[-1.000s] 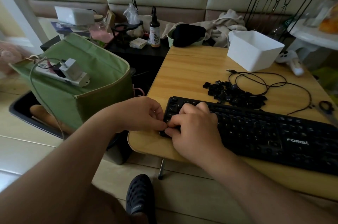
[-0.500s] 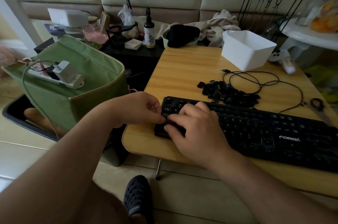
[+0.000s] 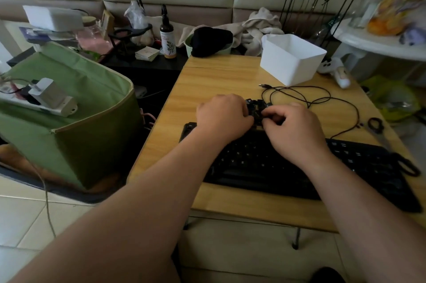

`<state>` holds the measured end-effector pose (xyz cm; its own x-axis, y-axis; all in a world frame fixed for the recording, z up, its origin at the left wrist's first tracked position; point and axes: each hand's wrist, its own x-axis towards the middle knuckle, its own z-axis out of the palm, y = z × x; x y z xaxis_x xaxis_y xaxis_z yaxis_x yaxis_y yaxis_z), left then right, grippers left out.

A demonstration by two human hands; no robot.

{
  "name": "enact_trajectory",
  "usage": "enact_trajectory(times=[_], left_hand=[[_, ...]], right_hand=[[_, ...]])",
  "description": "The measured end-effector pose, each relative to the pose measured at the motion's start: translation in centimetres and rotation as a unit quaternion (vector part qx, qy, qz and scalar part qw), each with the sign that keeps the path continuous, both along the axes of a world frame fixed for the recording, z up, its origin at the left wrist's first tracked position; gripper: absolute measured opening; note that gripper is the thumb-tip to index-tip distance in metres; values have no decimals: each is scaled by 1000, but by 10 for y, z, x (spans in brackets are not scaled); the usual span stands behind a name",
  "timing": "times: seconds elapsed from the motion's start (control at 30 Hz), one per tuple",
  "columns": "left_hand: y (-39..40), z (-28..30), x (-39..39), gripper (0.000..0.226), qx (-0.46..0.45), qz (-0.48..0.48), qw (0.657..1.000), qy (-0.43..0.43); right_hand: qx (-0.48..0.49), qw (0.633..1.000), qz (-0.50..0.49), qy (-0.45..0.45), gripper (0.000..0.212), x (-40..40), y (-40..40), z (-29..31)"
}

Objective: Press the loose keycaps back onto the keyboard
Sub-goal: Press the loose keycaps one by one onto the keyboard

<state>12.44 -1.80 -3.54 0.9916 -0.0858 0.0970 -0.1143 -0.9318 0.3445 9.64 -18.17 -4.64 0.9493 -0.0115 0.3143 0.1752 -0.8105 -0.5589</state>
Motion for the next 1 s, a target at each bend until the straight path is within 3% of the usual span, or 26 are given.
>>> enact_trajectory(times=[0.1, 0.17, 0.57, 0.77, 0.9, 1.0], left_hand=[[-19, 1, 13, 58, 69, 44, 994, 77], [-24, 3, 18, 63, 69, 42, 990, 115], [-23, -1, 24, 37, 8, 33, 995, 97], [-6, 3, 6, 5, -167, -22, 983, 77], [1, 10, -6, 5, -355, -38, 928, 104], [5, 14, -10, 12, -412, -48, 900, 135]], right_hand=[[19, 1000, -14, -6, 20, 3, -9, 2], [25, 1000, -16, -9, 19, 2, -13, 2], [39, 999, 7, -17, 19, -3, -25, 0], [50, 997, 58, -20, 31, -7, -27, 3], [64, 992, 106, -32, 49, -8, -24, 8], [85, 988, 106, -74, 41, -8, -21, 10]])
